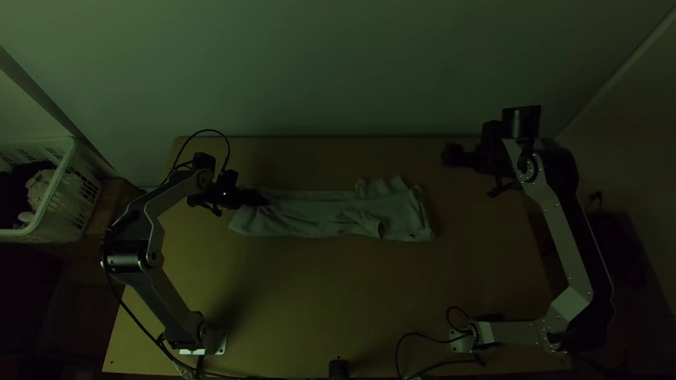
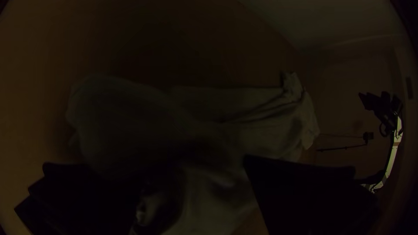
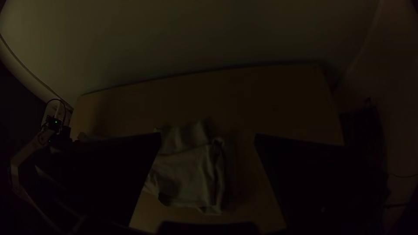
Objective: Fold the t-shirt
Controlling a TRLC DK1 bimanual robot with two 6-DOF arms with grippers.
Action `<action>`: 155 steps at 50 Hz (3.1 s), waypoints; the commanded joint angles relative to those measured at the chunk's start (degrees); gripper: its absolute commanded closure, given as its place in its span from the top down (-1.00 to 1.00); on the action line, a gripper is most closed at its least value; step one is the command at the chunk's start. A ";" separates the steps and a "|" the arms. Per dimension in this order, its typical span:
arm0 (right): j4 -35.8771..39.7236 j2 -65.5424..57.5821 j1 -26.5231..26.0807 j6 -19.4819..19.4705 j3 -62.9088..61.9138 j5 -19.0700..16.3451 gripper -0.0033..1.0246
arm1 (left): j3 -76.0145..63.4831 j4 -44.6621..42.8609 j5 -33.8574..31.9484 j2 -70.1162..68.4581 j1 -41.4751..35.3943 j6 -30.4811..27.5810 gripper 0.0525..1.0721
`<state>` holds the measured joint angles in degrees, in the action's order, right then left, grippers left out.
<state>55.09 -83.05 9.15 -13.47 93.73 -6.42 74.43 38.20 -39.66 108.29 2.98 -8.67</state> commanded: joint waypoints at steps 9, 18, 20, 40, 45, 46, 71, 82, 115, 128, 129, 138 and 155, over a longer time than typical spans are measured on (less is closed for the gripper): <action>0.54 1.04 1.14 -1.64 0.57 0.00 0.92 | -5.26 0.83 4.50 1.49 -3.69 4.18 0.58; 0.28 1.04 1.49 -2.78 -0.31 0.09 0.92 | -5.44 -1.63 6.52 -2.73 -1.67 6.56 -0.95; 0.28 1.13 1.58 -2.87 -0.57 0.09 0.92 | -5.53 -1.37 6.61 -3.61 -0.87 6.82 -0.95; -4.20 2.01 0.43 -4.19 -6.02 0.17 0.92 | -1.48 6.28 10.92 -8.45 13.36 0.58 -0.95; -6.22 2.01 -0.18 -4.02 -6.81 0.17 0.92 | 0.62 9.35 12.15 -8.97 17.58 -2.32 -0.95; -6.40 2.01 -0.45 -3.93 -6.90 0.17 0.92 | 0.98 9.79 12.50 -9.24 18.37 -2.67 -0.95; -10.35 5.70 -0.36 -5.07 -13.84 0.09 0.92 | 15.04 31.41 19.62 -15.92 22.15 -8.12 -0.95; -11.94 9.04 -0.36 -5.95 -17.36 0.09 0.92 | 20.31 36.16 23.93 -17.59 9.76 -1.62 -0.95; -15.45 17.30 -0.18 -8.41 -26.50 0.09 0.92 | 40.70 38.09 32.45 -1.68 -20.30 16.93 -0.95; -17.91 19.32 -0.18 -9.11 -30.28 0.09 0.92 | 51.25 39.94 32.89 6.14 -26.63 20.80 -0.95; -18.09 19.41 -0.18 -9.20 -30.45 0.17 0.92 | 52.04 40.12 32.89 6.76 -27.33 20.97 -0.95; -19.23 19.50 -0.27 -9.46 -31.42 0.09 0.92 | 55.91 39.85 33.16 10.98 -32.43 22.64 -0.94; -19.67 19.76 0.43 -9.55 -33.79 0.09 0.92 | 56.70 31.50 33.24 16.34 -39.72 27.83 0.93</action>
<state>36.01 -64.25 8.71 -21.47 62.19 -6.42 128.88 72.16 -5.34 123.28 -35.46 15.84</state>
